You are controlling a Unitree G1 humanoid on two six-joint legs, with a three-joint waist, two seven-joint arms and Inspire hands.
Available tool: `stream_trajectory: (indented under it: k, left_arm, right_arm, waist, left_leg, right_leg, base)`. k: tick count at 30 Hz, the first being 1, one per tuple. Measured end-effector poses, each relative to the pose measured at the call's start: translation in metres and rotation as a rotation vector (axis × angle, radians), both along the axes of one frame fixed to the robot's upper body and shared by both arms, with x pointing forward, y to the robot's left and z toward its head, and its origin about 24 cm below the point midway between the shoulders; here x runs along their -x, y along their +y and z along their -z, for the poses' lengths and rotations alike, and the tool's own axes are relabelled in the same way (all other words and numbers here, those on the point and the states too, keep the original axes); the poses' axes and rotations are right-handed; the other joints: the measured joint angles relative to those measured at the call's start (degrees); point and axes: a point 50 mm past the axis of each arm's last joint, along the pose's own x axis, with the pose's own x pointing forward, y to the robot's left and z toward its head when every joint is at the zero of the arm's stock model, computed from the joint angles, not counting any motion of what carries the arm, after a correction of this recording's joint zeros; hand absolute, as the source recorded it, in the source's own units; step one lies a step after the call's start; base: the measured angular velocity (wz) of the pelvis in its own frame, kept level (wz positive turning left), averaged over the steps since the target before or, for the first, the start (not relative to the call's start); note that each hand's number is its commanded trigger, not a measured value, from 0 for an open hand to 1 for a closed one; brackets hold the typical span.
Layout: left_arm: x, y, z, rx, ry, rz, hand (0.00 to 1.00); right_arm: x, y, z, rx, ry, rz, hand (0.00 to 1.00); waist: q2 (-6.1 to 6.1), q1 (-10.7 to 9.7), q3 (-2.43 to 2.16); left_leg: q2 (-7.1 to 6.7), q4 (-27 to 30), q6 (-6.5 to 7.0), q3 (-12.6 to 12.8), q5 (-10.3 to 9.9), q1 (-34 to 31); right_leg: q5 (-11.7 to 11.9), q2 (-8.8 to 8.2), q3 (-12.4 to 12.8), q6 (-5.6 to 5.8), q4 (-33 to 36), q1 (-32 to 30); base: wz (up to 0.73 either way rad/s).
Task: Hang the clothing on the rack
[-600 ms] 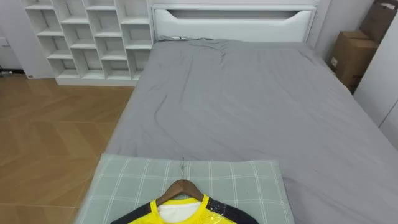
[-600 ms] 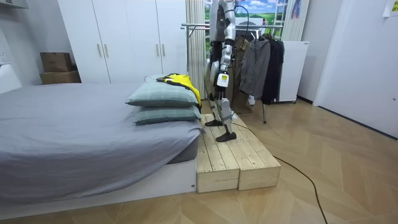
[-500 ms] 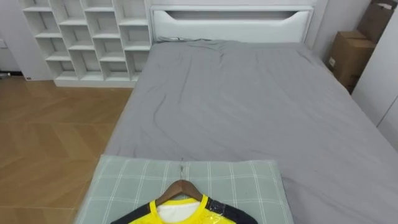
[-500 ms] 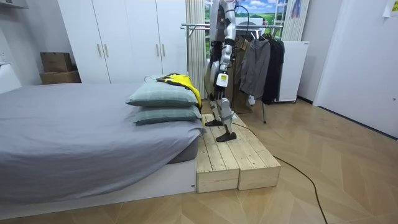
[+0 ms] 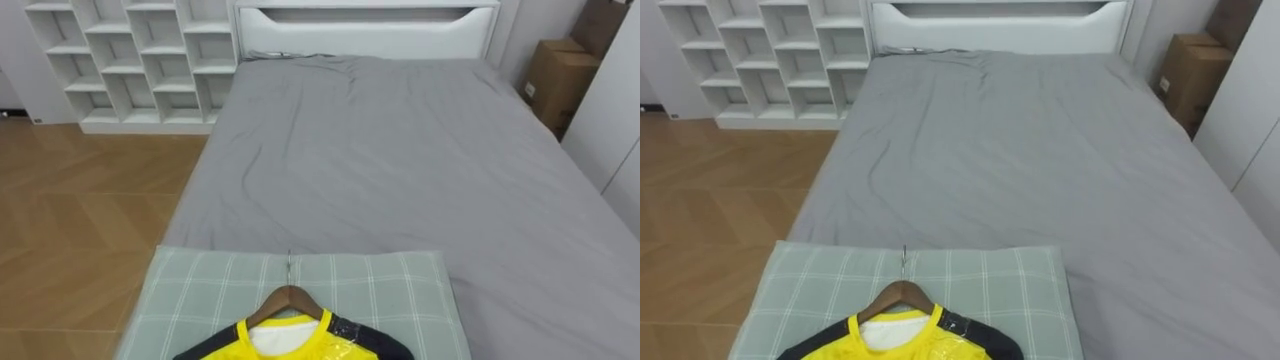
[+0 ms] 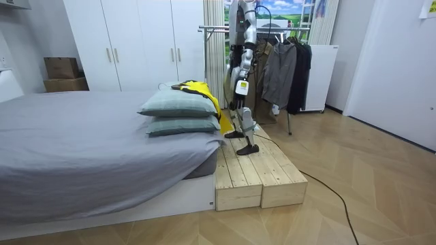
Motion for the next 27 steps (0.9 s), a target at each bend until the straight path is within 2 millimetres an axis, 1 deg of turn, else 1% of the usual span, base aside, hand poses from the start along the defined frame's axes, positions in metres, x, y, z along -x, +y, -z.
stream_trajectory:
  k: [6, 12, 14, 19, 24, 27]
  left_arm:
    - [0.0042, 0.0001, 0.0002, 0.0, 0.006, -0.009, 0.0]
    - [0.0024, 0.0002, 0.0, 0.001, 0.001, -0.009, 0.0]
    - [0.0019, 0.0002, 0.0, 0.001, -0.001, -0.009, 0.0]
    - [0.0015, 0.0001, -0.0001, 0.015, -0.004, -0.004, 0.0]
    - [0.0001, 0.0008, -0.0004, 0.029, -0.008, 0.005, 0.0]
    - [0.0004, 0.0009, -0.0004, 0.03, -0.007, 0.006, 0.0]
  right_arm:
    - [-0.0006, 0.0, 0.0, 0.005, -0.001, -0.007, 0.0]
    - [-0.0007, 0.0007, 0.0003, 0.011, -0.001, -0.01, 0.0]
    - [-0.0009, 0.0006, 0.0003, 0.016, -0.002, -0.01, 0.0]
    - [-0.0018, 0.0007, 0.0003, 0.016, -0.004, -0.01, 0.0]
    - [-0.0023, 0.0009, 0.0004, 0.017, -0.004, -0.013, 0.0]
    - [-0.0021, 0.0011, 0.0005, 0.018, -0.001, -0.016, 0.0]
  waist:
    - [-0.17, 0.11, -0.1]
    - [-0.22, 0.05, -0.02]
    - [-0.4, 0.05, -0.09]
    - [-0.42, 0.06, -0.11]
    - [-0.39, 0.01, -0.08]
    - [-0.25, -0.11, 0.06]
  left_leg:
    - [-0.01, 0.0, 0.0, -0.03, 0.0, -0.11]
    - [-0.01, 0.08, 0.0, -0.17, 0.0, -0.11]
    - [-0.01, 0.13, 0.0, -0.19, 0.0, -0.22]
    - [-0.01, 0.23, 0.0, -0.21, 0.0, -0.75]
    - [-0.05, 0.22, 0.0, -0.22, 0.0, -0.87]
    - [-0.08, 0.22, 0.0, -0.54, 0.0, -0.84]
  right_leg:
    - [0.01, 0.0, -0.01, -0.01, 0.1, -0.15]
    - [0.01, -0.05, -0.21, -0.01, 0.0, 0.01]
    - [0.0, -0.06, -0.25, -0.01, 0.0, -0.03]
    - [0.0, -0.09, -0.29, 0.0, 0.05, -0.53]
    - [0.0, -0.14, -0.47, 0.0, -0.03, -0.52]
    - [0.0, -0.16, -0.78, 0.01, -0.02, -0.33]
  base:
    - [0.0]
    - [0.01]
    - [0.0]
    - [0.0]
    - [0.0]
    - [0.05]
